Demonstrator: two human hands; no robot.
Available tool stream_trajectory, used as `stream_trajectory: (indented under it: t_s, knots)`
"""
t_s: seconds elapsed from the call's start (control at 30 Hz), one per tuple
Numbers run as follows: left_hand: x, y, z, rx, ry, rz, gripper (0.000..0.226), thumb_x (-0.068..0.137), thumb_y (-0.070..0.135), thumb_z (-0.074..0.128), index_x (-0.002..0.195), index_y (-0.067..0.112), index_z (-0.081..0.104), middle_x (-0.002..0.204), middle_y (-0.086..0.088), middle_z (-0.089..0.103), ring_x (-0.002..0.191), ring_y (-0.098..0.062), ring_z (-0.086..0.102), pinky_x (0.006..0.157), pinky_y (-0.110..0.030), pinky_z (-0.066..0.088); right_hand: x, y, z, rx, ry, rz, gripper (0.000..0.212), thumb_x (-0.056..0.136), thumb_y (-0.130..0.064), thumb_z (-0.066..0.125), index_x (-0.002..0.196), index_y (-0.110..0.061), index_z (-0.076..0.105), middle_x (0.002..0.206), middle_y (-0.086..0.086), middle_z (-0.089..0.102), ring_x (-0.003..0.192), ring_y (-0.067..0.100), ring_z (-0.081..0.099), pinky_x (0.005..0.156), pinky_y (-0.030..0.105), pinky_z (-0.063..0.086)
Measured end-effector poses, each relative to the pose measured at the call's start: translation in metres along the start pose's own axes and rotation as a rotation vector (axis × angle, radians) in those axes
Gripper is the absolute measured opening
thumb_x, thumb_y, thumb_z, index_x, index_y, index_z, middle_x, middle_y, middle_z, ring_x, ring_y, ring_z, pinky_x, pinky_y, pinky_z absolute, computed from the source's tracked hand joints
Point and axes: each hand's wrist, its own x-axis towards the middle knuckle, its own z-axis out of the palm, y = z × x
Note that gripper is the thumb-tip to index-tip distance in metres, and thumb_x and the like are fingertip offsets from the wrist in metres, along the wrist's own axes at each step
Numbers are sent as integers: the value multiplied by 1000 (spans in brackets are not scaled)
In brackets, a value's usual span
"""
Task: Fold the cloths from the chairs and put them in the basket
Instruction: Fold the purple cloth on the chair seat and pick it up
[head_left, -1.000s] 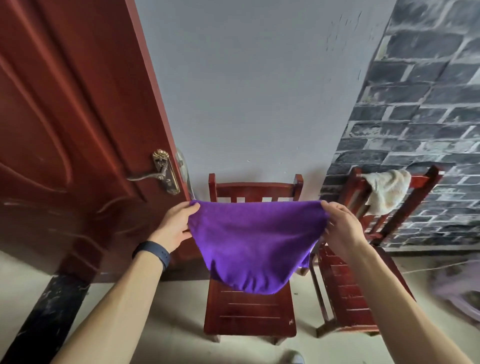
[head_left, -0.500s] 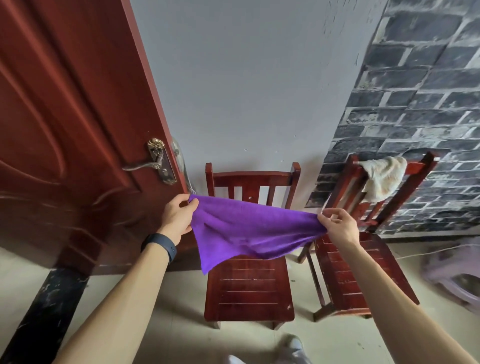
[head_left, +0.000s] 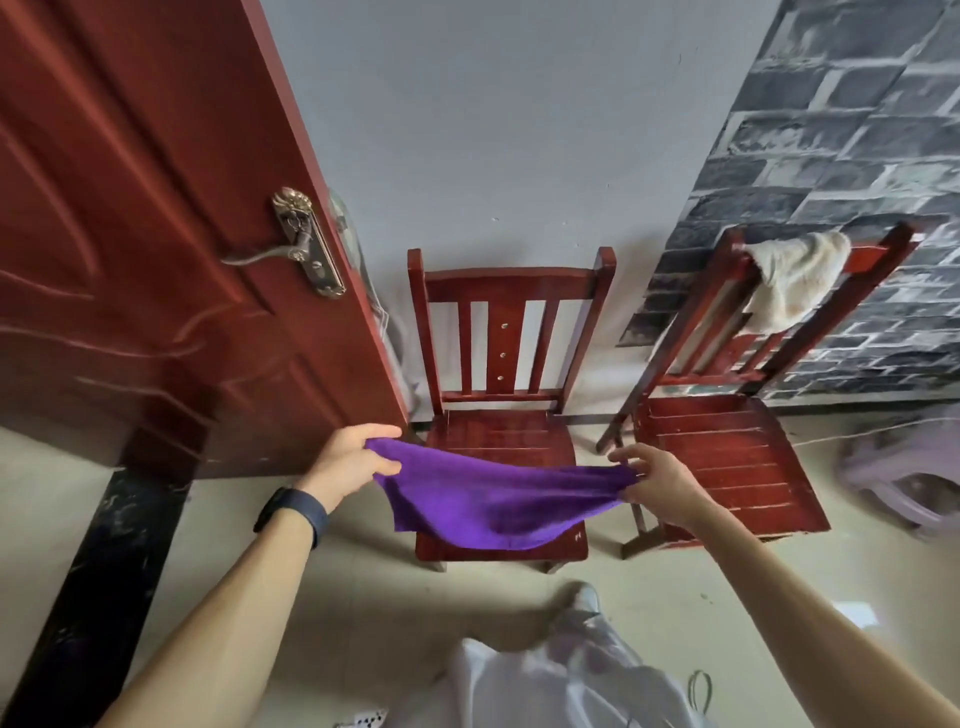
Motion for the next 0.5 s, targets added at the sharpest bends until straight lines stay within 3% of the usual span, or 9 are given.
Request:
stream_trajectory:
  t_s: [0.07,0.17,0.23,0.37,0.5]
  knots:
    - [-2,-21,11,282,12,43,48,73,-4,78,119,11,71,103,-4,73,86,-17,65,75,-18,50,-4,15,14,-140,49,8,46,78,2,66,115,-25,71,104,-1,75,76,7,67,68,9,45]
    - [-3,-51,28,492,51,64,34,80,6,74,113,13,73,110,-6,73,104,-26,65,91,-32,50,-8,38,33,-221,65,39,42,82,-3,64,117,-23,74,112,2,75,97,22,69,81,20,46]
    - [-3,-64,37,624,77,101,24,85,13,69,107,18,75,105,-7,73,102,-30,64,88,-35,50,-10,50,41,-300,44,62,36,85,-8,66,116,-24,75,113,1,76,106,25,67,85,23,43]
    - [6,-72,39,907,82,102,18,87,41,66,99,34,76,101,1,71,95,-28,66,71,-29,51,0,64,41,-405,44,56,26,90,-14,65,111,-22,77,109,4,76,104,29,66,83,27,42]
    - [41,-60,38,978,74,60,22,84,53,63,94,36,74,97,5,74,92,-27,67,64,-27,47,36,58,26,-512,122,7,21,94,-23,60,108,-24,76,107,7,73,102,32,65,76,32,41]
